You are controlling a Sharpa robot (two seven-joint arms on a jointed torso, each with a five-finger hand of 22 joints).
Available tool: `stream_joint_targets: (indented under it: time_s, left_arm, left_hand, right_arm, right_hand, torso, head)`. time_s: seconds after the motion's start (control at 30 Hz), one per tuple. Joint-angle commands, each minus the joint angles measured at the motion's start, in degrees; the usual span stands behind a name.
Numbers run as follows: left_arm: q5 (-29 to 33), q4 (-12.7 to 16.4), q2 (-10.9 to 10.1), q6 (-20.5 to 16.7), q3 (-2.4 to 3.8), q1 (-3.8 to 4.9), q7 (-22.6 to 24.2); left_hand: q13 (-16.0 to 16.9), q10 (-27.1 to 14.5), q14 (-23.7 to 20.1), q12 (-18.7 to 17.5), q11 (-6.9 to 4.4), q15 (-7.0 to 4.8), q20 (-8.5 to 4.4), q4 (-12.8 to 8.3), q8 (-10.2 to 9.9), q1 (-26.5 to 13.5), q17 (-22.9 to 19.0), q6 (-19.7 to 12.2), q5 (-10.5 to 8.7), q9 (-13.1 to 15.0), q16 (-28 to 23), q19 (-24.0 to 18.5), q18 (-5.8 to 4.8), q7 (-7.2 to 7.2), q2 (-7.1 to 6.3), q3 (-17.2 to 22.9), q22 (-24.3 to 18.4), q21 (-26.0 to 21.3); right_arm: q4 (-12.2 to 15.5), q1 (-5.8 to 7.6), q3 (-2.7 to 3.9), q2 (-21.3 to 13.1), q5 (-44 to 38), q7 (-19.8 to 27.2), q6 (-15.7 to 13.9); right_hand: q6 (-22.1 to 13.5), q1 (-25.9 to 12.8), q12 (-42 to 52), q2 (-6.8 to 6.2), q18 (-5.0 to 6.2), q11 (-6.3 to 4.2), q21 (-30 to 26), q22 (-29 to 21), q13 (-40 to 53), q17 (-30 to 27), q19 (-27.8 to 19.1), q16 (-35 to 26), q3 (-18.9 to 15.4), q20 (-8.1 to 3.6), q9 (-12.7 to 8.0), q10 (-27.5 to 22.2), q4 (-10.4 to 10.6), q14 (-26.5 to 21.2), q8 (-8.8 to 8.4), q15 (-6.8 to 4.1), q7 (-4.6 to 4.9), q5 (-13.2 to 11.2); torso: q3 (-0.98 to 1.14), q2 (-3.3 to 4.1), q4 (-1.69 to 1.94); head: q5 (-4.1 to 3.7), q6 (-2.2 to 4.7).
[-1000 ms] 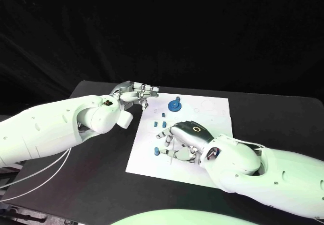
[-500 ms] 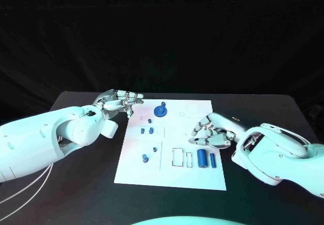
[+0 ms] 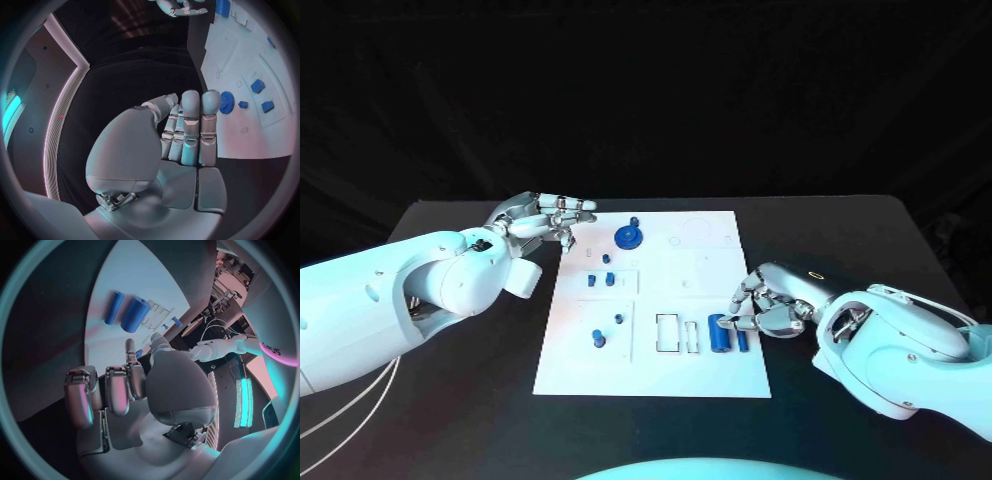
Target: Assemble the parts on the task board
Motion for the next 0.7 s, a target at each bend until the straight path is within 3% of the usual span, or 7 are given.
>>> stream_joint_targets:
  time_s: [0.03,0.27,0.7]
  left_arm:
    - [0.12,0.18,-0.03,1.06,-0.01,0.01,0.23]
    - [0.12,0.26,-0.27,1.15,-0.06,0.01,0.17]
    - [0.12,0.39,-0.55,1.60,-0.08,0.01,-0.07]
  left_hand:
    - [-0.05,-0.54,-0.48,0.19,-0.03,0.08,-0.03,-0.36,0.27,-0.08,-0.08,-0.48,0.12,-0.06,-0.24,-0.44,0.96,0.05,0.30,0.09,-0.09,-0.39]
    - [-0.05,-0.54,-0.48,0.19,-0.03,0.08,-0.03,-0.36,0.27,-0.08,-0.08,-0.48,0.12,-0.06,-0.24,-0.44,0.96,0.05,0.30,0.09,-0.09,-0.39]
    - [-0.05,-0.61,-0.50,0.32,0.01,0.12,0.00,-0.30,0.35,-0.30,-0.14,-0.52,0.10,-0.05,-0.23,-0.46,0.96,0.09,0.32,0.08,-0.15,-0.44]
  right_arm:
    - [0.10,-0.66,-0.04,0.54,-4.35,-4.32,1.36]
    - [-0.60,-2.17,-0.10,2.13,-5.16,-5.89,2.18]
    - [-2.47,-4.07,-0.11,4.59,-6.18,-6.87,2.80]
  right_hand:
    - [-0.49,-0.38,0.18,0.53,-0.36,0.08,0.26,15.08,4.87,7.05,5.96,0.32,-0.89,-0.44,0.52,0.43,-0.04,4.50,0.44,0.08,-0.06,0.33]
    - [-0.88,-1.26,0.15,1.54,-0.36,0.04,0.26,15.08,5.12,7.50,5.96,0.61,-2.32,-0.43,1.78,0.36,0.03,4.56,0.79,0.07,-0.11,1.79]
    - [-1.03,-1.40,-0.24,2.04,-0.36,0.03,0.26,15.08,4.90,7.53,5.96,0.63,-2.77,-0.43,2.32,0.10,0.07,4.55,0.96,0.06,-0.13,2.29]
  torso:
    - [-0.05,-0.03,0.01]
    - [-0.06,0.01,-0.05]
    - [-0.04,0.03,-0.04]
  head:
    - [-0.06,-0.16]
    - [0.18,-0.40]
    - [0.48,-0.49]
